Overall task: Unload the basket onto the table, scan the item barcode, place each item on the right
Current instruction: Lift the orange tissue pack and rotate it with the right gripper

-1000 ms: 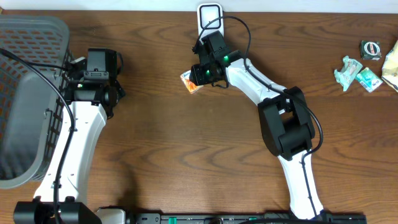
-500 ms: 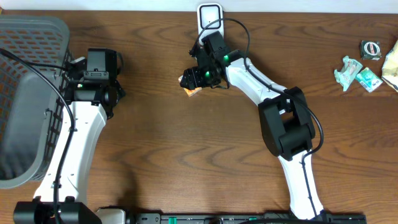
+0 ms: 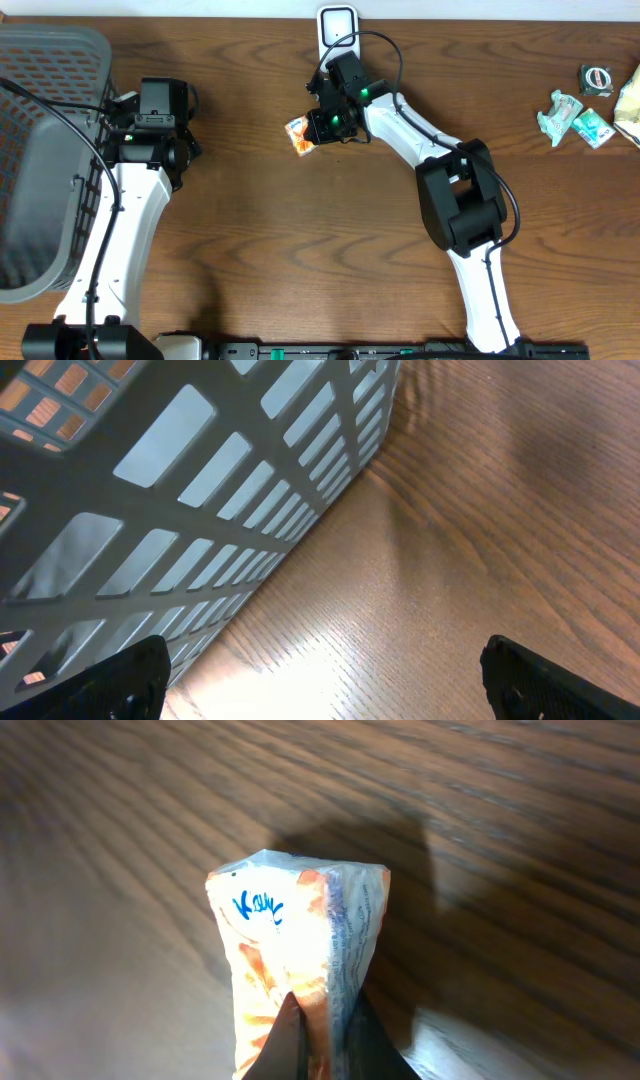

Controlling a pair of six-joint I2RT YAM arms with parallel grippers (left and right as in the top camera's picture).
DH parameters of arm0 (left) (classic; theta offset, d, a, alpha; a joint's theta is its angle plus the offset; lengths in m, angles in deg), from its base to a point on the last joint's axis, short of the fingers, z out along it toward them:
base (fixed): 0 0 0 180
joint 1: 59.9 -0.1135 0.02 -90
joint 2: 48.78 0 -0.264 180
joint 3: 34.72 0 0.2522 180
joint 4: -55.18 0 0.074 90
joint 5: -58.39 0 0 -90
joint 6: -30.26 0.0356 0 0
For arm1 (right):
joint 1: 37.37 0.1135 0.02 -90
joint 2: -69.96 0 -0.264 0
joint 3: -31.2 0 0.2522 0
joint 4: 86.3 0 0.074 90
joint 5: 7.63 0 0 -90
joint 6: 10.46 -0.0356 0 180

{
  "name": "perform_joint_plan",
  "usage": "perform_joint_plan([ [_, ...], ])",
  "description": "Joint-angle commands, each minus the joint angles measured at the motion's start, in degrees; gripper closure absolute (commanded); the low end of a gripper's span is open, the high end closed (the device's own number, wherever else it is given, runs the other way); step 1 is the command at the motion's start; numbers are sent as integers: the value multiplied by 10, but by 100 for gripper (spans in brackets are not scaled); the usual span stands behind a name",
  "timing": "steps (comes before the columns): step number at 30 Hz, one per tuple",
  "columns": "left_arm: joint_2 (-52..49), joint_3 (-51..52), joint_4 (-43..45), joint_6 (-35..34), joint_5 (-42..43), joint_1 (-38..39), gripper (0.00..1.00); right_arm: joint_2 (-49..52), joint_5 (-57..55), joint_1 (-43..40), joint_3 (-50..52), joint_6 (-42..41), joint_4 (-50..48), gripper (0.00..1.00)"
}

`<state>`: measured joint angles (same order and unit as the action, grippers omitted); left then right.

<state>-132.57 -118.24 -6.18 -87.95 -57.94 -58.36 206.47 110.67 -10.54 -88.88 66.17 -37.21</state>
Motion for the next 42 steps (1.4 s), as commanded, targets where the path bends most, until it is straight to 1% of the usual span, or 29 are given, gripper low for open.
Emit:
perform_joint_plan([
  [1, -2, 2, -1, 7, -14, -2, 2, -13, 91, -21, 5, 1, -9, 99],
  [8, -2, 2, -1, 7, -14, -2, 2, -86, 319, -98, 5, 2, -26, 99],
  [12, -2, 2, -1, 7, -13, -2, 2, -95, 471, -150, 5, 39, -37, 99],
  [16, -2, 2, -1, 7, -14, -2, 2, -92, 579, -192, 5, 49, -34, 99],
  [21, -2, 2, -1, 7, -14, -2, 2, -92, 612, -219, 5, 48, -35, 99],
  [28, -2, 2, -1, 7, -14, -2, 2, -92, 612, -249, 5, 25, -34, 99],
  [42, -2, 2, -1, 7, -14, -2, 2, -92, 612, -267, 5, 23, -60, 99],
])
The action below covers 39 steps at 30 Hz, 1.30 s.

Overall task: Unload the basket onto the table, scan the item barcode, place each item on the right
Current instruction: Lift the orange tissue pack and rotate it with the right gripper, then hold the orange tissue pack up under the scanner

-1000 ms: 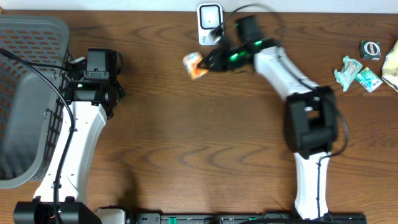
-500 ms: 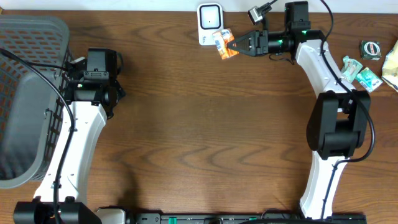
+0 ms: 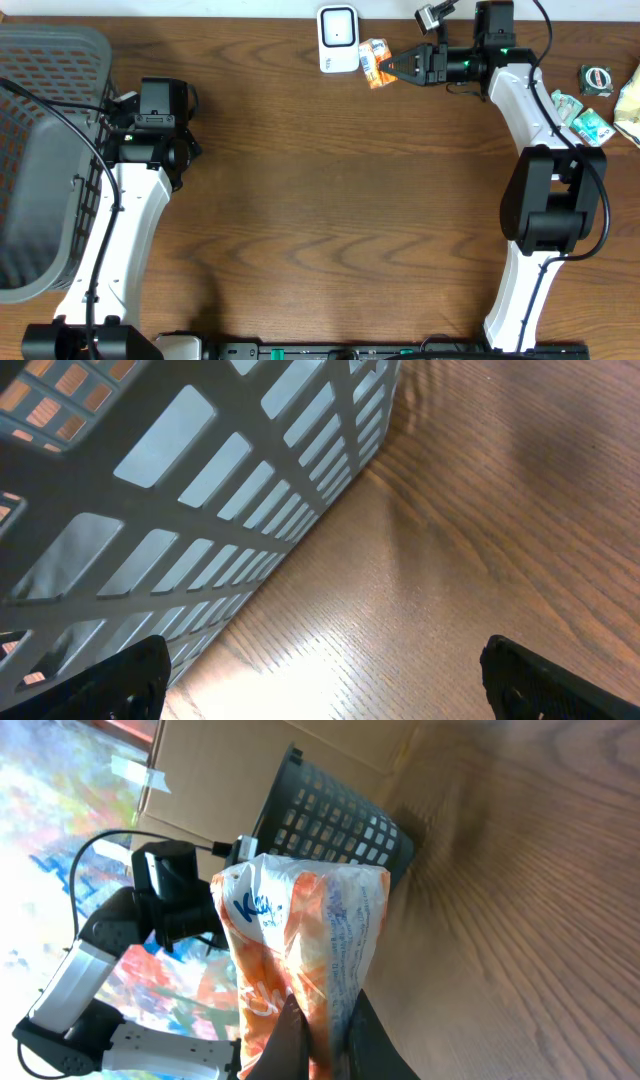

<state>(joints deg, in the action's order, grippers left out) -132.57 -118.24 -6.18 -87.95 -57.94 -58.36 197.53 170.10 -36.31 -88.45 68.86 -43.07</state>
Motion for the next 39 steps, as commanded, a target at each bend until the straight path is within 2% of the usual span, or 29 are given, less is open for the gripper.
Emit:
perform_joint_plan([
  [1, -2, 2, -1, 7, -14, -2, 2, -2, 18, -10, 0, -4, -1, 99],
  [12, -2, 2, -1, 7, -14, -2, 2, -2, 15, 3, 0, 7, 2, 99],
  [14, -2, 2, -1, 7, -14, -2, 2, -2, -32, 16, 0, 9, 18, 99],
  [18, -2, 2, -1, 7, -14, -2, 3, -2, -285, 55, 0, 9, 84, 99],
  [22, -2, 2, -1, 7, -14, -2, 2, -3, -541, 104, 0, 18, 89, 99],
  [23, -2, 2, -1, 7, -14, -2, 2, -3, -639, 130, 0, 35, 71, 99],
  [26, -2, 2, -1, 7, -14, -2, 2, -3, -820, 169, 0, 86, 28, 99],
  [28, -2, 2, -1, 7, -13, -2, 2, -2, -975, 195, 0, 107, -17, 99],
  [30, -2, 2, -1, 7, -14, -2, 2, 1, -1083, 216, 0, 141, -79, 99],
  [34, -2, 2, -1, 7, -14, -2, 2, 20, -1118, 236, 0, 238, -214, 99],
  [39, -2, 2, -1, 7, -14, -2, 2, 63, -1111, 235, 0, 249, -335, 99],
])
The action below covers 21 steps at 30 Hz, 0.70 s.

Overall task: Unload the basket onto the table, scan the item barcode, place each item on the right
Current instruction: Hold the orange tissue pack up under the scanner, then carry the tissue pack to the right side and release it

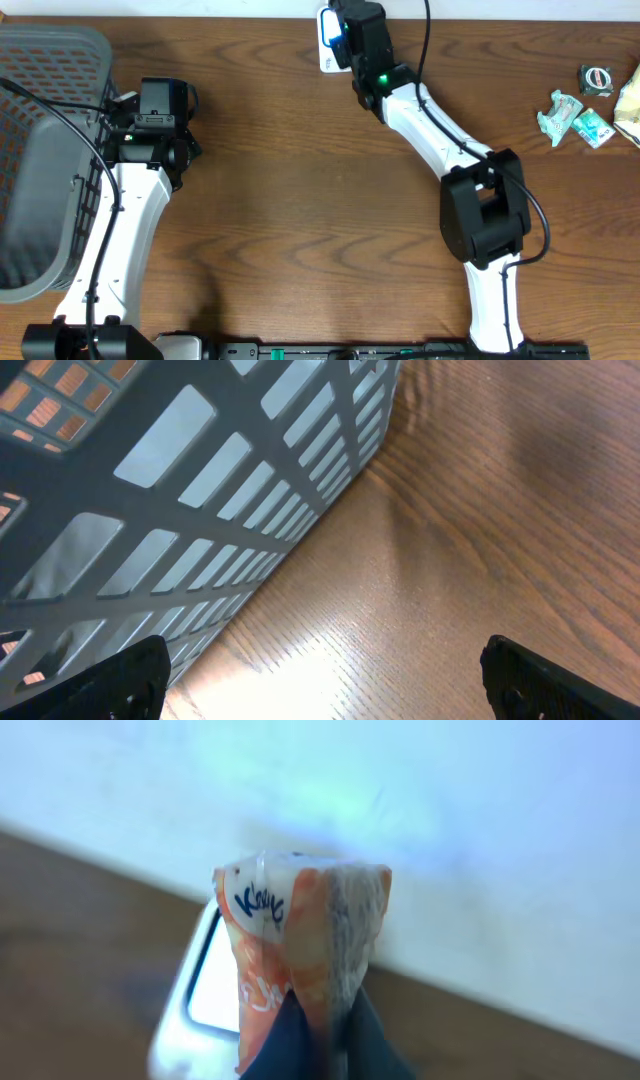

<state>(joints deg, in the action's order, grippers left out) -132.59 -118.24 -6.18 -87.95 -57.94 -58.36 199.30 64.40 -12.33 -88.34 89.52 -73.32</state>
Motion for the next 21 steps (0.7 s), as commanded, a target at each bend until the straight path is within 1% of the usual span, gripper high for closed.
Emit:
perform_joint_plan([
  [1, -2, 2, -1, 7, -13, -2, 2, 55, -54, -5, -1, 42, -50, 99],
  [5, -2, 2, -1, 7, -14, -2, 2, 91, -53, -5, -1, 51, -125, 99],
  [7, -2, 2, -1, 7, -14, -2, 2, 96, -42, -5, -1, 51, -139, 99],
  [9, -2, 2, -2, 7, -14, -2, 3, 97, -8, -6, -1, 51, -139, 99],
  [11, -2, 2, -1, 7, -14, -2, 2, 97, 3, -6, -1, 51, -141, 99],
  [14, -2, 2, -1, 7, -14, -2, 2, 96, -22, -7, -5, 50, -141, 99],
  [18, -2, 2, -1, 7, -14, -2, 2, 74, -47, -14, -9, 48, -119, 99],
  [21, -2, 2, -1, 7, -14, -2, 2, 25, -49, -38, -9, 8, -65, 99],
])
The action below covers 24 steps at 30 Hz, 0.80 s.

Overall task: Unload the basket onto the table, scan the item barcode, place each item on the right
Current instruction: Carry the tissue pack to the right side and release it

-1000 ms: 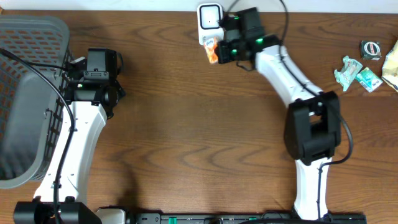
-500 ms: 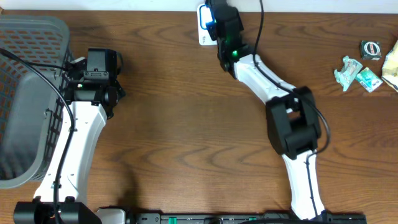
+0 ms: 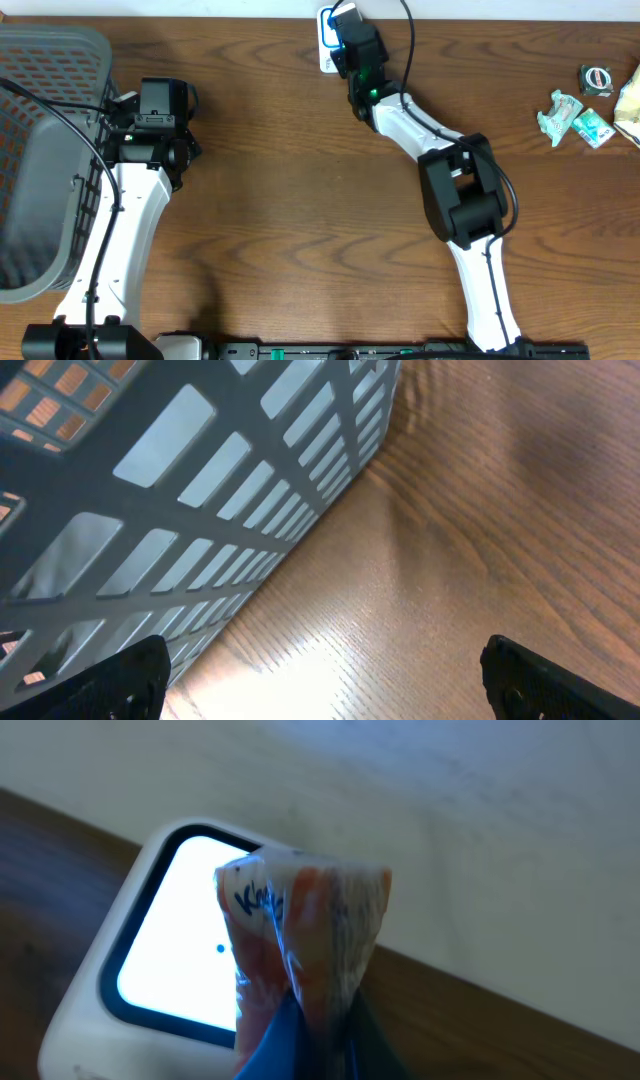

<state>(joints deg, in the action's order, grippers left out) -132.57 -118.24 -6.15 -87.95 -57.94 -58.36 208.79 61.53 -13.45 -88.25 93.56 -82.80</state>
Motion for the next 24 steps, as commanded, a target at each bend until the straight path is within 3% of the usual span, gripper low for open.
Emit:
perform_joint_plan([
  [1, -2, 2, -2, 7, -14, -2, 2, -82, -20, -36, -9, -39, 45, 99],
  [7, -2, 2, -2, 7, -14, -2, 2, -138, -48, -120, -9, -42, 192, 99],
  [15, -2, 2, -2, 7, -14, -2, 3, -138, -120, -271, -8, -41, 421, 97],
  [18, -2, 2, -2, 7, -14, -2, 2, -138, -120, -322, -8, -42, 464, 53],
  [20, -2, 2, -2, 7, -14, -2, 2, -138, -120, -347, -8, -42, 493, 43],
  [21, -2, 2, -2, 7, -14, -2, 2, -141, -120, -365, -8, -54, 519, 19],
  [22, -2, 2, -2, 7, -13, -2, 2, -144, -120, -371, -8, -65, 529, 9],
  [24, -2, 2, -2, 7, -14, -2, 2, -152, -120, -378, -8, -83, 542, 1],
])
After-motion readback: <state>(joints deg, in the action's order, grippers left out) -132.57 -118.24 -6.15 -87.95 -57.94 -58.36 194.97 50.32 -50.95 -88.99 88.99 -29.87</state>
